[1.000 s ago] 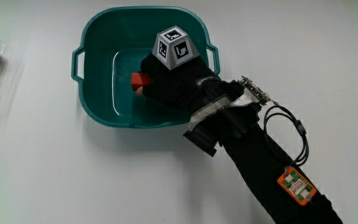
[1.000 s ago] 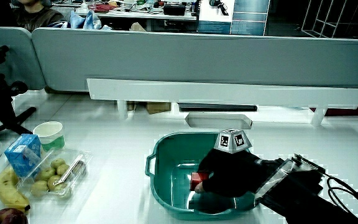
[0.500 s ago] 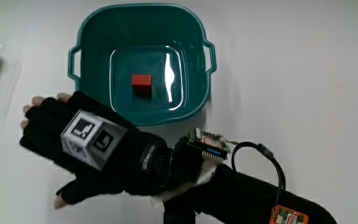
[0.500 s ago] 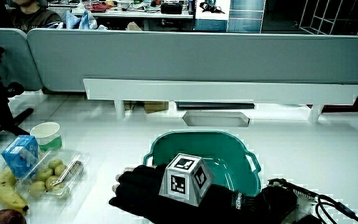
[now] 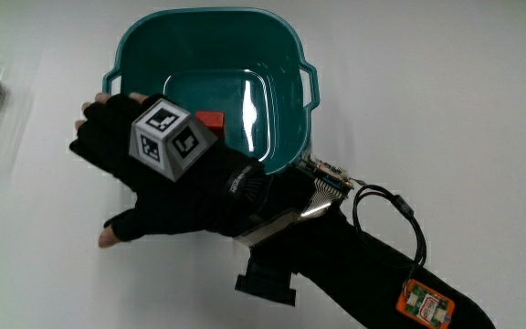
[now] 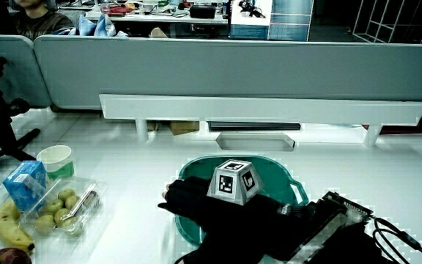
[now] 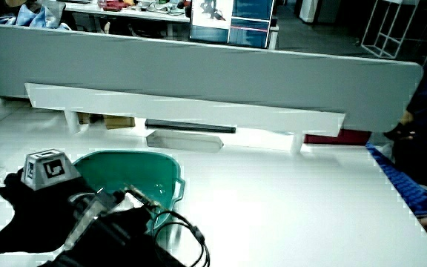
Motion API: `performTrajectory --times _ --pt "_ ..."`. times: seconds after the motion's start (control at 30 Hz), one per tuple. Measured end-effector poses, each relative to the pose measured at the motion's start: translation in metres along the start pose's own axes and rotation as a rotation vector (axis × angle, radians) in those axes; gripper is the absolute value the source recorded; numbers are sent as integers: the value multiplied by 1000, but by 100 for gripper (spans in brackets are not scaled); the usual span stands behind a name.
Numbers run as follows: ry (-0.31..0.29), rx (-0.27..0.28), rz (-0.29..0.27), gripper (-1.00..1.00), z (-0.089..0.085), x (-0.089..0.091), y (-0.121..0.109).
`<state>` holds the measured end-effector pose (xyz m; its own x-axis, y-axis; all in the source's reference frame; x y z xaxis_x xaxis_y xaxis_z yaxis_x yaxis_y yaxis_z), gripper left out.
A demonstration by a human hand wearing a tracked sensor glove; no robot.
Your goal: Pick red block
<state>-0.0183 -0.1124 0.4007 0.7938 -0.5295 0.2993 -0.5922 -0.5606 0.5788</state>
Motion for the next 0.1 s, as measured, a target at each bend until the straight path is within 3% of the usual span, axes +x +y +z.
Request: performTrajectory --times 0.1 --pt "-19 13 10 100 7 -4 -8"
